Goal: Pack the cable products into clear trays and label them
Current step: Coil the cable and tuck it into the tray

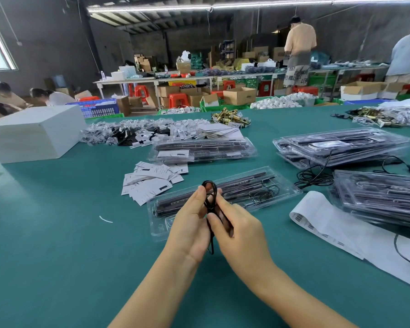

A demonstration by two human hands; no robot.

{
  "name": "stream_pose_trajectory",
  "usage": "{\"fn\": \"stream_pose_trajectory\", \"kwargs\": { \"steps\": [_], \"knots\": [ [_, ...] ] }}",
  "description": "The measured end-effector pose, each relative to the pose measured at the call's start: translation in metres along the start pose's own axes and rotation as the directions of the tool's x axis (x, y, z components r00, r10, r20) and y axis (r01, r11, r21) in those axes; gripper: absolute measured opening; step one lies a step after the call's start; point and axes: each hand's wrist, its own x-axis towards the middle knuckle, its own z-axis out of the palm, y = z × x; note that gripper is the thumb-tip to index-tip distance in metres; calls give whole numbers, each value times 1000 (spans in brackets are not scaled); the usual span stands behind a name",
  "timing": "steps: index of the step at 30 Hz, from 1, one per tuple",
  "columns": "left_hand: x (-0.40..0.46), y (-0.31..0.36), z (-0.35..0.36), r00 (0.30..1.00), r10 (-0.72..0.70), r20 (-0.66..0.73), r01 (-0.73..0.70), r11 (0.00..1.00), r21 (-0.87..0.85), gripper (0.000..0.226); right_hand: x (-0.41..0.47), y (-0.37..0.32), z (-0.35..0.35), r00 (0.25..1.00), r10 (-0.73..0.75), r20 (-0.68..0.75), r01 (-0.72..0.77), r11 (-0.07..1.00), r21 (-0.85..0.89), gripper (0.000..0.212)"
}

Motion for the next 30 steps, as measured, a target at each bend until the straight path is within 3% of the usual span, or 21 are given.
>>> {"fn": "stream_pose_trajectory", "kwargs": {
  "steps": [5, 8, 15, 18, 20, 24, 26, 30],
  "knots": [
    [-4, 0, 2, 994, 20, 112, -23, 999, 25, 25, 5, 3, -4, 999, 34, 21, -32, 997, -76, 41],
    [-5, 3, 3, 987, -7, 163, -13, 992, 123, 27, 6, 5, -7, 997, 72, 19, -68, 984, -165, 41],
    [-2, 4, -4, 993, -8, 121, -15, 983, 184, 29, 4, 6, -2, 984, 117, 136, -78, 963, -260, 47],
    [2, 1, -5, 999, -21, 45, 15, 989, 144, 33, 2, 4, 0, 966, 140, 219, -106, 981, -160, 48],
    [5, 2, -7, 1000, -30, 10, 29, 996, 86, 22, 2, 3, -1, 968, 149, 203, -144, 989, -38, 45],
    [9, 11, -11, 999, -17, -39, 15, 998, -60, 7, 2, 5, -2, 955, 248, 160, -266, 958, 108, 14],
    [10, 14, -12, 999, -8, -41, 2, 992, -129, 4, 4, 4, -1, 933, 303, 196, -343, 913, 221, 10],
    [9, 18, -15, 999, 25, -48, -34, 984, -175, 20, 7, 3, -3, 896, 342, 283, -431, 822, 372, 14]
  ]
}}
